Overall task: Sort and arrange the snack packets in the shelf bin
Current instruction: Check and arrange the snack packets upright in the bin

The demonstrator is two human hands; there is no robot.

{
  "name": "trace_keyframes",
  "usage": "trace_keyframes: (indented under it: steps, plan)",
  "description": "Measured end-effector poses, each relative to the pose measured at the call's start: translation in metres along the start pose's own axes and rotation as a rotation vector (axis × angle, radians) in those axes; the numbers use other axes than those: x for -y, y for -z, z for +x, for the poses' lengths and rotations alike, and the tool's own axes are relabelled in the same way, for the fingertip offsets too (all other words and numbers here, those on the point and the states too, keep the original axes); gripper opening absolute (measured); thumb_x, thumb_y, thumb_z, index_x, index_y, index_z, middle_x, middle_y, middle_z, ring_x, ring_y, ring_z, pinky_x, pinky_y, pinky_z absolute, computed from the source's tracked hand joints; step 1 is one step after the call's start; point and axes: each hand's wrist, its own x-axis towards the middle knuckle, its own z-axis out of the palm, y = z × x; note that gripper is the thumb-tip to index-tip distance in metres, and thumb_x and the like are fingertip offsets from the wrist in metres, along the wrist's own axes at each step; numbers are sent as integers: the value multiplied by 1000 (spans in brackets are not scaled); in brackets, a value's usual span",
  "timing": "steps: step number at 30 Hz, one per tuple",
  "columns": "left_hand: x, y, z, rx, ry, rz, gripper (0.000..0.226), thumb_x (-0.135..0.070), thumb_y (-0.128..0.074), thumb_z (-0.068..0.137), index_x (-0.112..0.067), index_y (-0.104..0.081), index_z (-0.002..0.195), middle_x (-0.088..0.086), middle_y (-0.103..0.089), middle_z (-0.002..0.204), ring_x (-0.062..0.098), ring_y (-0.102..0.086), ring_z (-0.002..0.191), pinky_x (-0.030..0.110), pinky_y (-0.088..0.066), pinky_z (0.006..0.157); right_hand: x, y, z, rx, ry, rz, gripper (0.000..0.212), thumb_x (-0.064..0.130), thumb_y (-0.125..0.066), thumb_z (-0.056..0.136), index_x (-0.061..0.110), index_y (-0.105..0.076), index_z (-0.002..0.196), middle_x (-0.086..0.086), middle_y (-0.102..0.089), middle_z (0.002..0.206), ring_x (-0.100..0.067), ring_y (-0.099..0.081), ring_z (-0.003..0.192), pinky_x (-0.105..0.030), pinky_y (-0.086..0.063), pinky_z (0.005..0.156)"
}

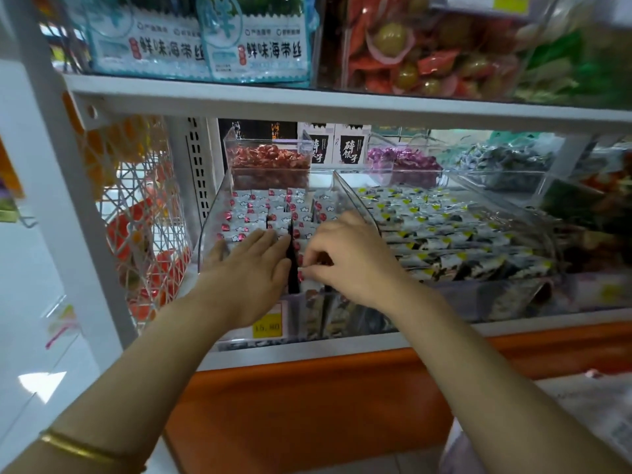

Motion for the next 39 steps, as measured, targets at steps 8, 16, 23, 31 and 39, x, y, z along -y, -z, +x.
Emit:
trace_keyframes:
  steps: [8,16,23,31,39]
  plan:
    - [-7,9,-4,-287,-36,-317,49,-40,-22,99,-20,-33,143,2,-32,151,13,-24,139,33,-16,113,-18,32,-20,-315,-181,634,12,16,-55,91,17,-56,80,4,-59,77,-1,-53,62,-13,-42,51]
    - [-30,30,-14,-313,-74,-1000,29,-34,-42,95,-20,-67,88,3,-59,72,10,-51,60,17,-39,54,-28,31,-34,-610,-438,1138,17,11,-51,94,9,-59,79,3,-62,64,-8,-55,49,-20,-48,46]
    - [-31,29,-13,-237,157,-1561,32,-38,-47,92,-10,-60,83,0,-57,53,11,-50,47,21,-44,46,-28,27,-39,-443,-432,1598,14,12,-62,74,3,-65,85,-4,-69,72,-13,-65,62,-20,-53,55]
    - [-30,30,-13,-196,75,-1800,22,-10,-51,90,-5,-59,69,1,-55,60,5,-53,52,13,-49,55,-31,26,-38,-491,-594,1806,11,-7,-51,86,-4,-60,82,-10,-66,69,-15,-67,57,-19,-54,53]
    - [-29,32,-16,-151,57,-1846,13,-7,-52,86,-5,-60,76,1,-58,57,5,-56,50,12,-49,52,-33,23,-39,-541,-596,1683,13,-10,-48,88,-1,-57,87,-17,-62,85,-15,-67,57,-20,-55,54]
